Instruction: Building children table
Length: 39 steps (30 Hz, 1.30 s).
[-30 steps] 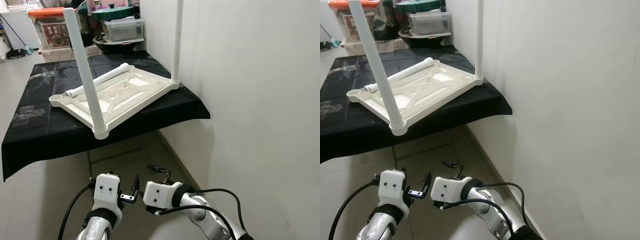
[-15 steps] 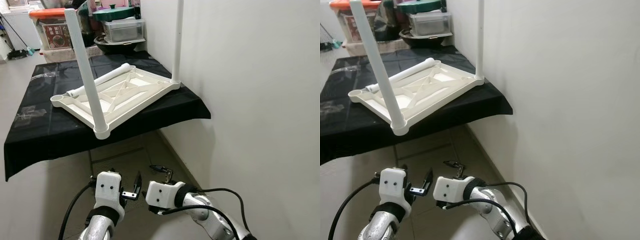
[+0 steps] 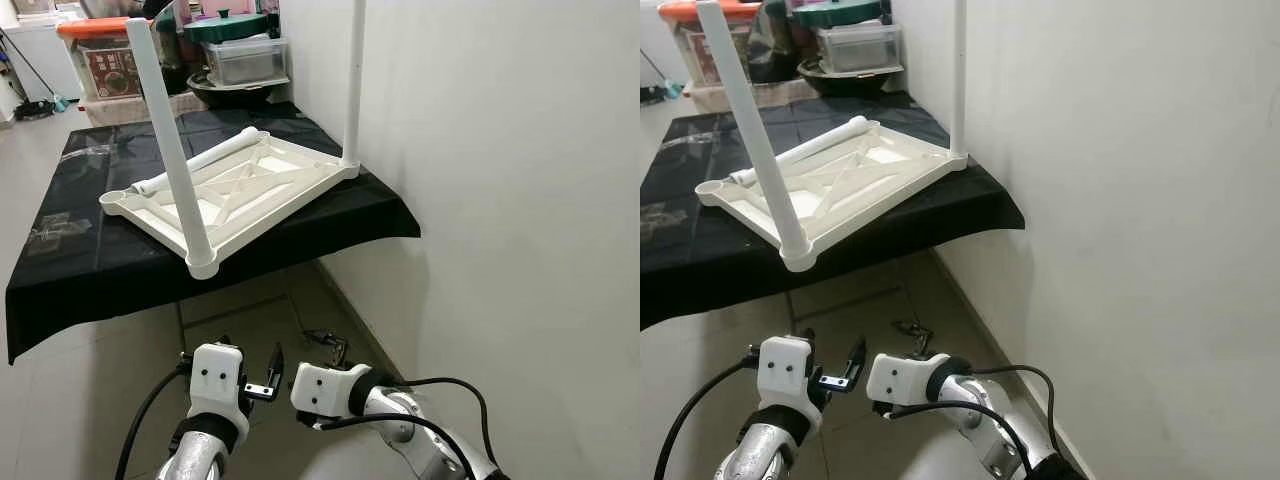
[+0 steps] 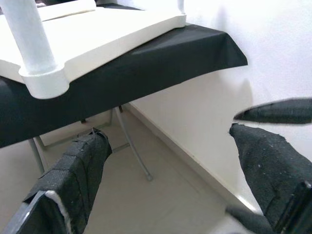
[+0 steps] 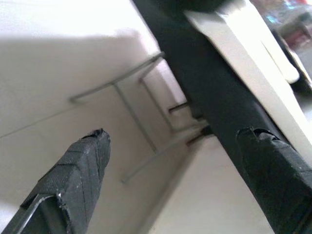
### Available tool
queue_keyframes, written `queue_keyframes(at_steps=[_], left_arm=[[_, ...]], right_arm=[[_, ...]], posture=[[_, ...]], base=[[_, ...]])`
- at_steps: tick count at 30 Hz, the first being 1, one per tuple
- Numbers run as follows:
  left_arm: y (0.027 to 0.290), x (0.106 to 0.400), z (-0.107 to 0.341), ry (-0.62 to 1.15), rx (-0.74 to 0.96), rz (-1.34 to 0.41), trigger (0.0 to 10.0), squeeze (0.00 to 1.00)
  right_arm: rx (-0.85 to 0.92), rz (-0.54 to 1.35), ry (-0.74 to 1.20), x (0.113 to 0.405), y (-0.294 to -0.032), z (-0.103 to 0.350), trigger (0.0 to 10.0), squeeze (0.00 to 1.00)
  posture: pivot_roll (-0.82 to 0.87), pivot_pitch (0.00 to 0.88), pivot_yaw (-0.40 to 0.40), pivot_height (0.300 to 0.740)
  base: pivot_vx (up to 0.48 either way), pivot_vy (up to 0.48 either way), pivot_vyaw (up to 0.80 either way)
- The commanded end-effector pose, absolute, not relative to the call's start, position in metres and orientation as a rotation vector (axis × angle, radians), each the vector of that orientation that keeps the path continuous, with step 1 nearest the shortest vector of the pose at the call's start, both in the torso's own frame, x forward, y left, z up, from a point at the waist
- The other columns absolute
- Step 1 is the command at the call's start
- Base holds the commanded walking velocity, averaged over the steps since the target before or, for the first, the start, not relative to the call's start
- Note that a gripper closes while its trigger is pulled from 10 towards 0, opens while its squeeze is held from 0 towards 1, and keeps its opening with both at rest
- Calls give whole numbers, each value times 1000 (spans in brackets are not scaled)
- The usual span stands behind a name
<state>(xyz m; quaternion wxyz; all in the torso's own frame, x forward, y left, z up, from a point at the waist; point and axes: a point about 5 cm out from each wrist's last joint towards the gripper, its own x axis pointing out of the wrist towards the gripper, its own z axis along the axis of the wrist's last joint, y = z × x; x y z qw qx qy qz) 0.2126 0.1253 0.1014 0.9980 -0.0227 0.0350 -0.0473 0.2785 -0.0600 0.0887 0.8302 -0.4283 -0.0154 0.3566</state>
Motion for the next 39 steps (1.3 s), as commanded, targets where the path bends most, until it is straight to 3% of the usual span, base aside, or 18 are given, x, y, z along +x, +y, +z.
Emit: queue_keyframes(at_steps=[1, 4, 6, 9, 14, 15, 18, 28, 31, 39], left_arm=[[129, 211, 102, 67, -32, -66, 10000, 0], [133, 211, 104, 57, -23, -35, 10000, 0], [140, 211, 106, 47, -1, 17, 10000, 0], [143, 212, 107, 42, 0, 39, 10000, 0], [142, 213, 107, 40, -7, 41, 10000, 0], [140, 213, 106, 45, -11, 36, 10000, 0], [139, 211, 105, 56, -14, 31, 10000, 0], [137, 209, 106, 62, -19, 26, 10000, 0], [135, 208, 105, 70, -27, 23, 10000, 0], [135, 209, 103, 79, -30, 14, 10000, 0]], right_arm=[[-868, 661, -48, 292, -68, 104, 10000, 0], [-766, 573, -34, 305, -74, 113, 10000, 0], [-575, 295, 19, 329, -97, 126, 10000, 0], [-443, 162, 30, 336, -108, 131, 10000, 0], [-228, 288, 23, 328, -99, 128, 10000, 0], [-155, 403, 6, 313, -84, 124, 10000, 0], [-76, 445, -3, 299, -73, 121, 10000, 0], [-62, 454, -34, 289, -65, 120, 10000, 0], [-8, 372, 43, 294, -76, 110, 10000, 0], [46, 364, 54, 293, -80, 108, 10000, 0]], posture=[[-96, 0, -1, 740], [-98, 0, -1, 740], [-95, 0, 6, 740], [-95, 0, 6, 740], [-94, 0, 10, 740], [-74, 0, 23, 740], [-66, 0, 24, 740], [-54, 0, 14, 740], [-85, 0, 27, 740], [-82, 0, 36, 740]], base=[[0, 0, 0], [0, 0, 0], [0, 0, 0], [0, 0, 0], [0, 0, 0], [0, 0, 0], [0, 0, 0], [0, 0, 0], [0, 0, 0], [0, 0, 0]])
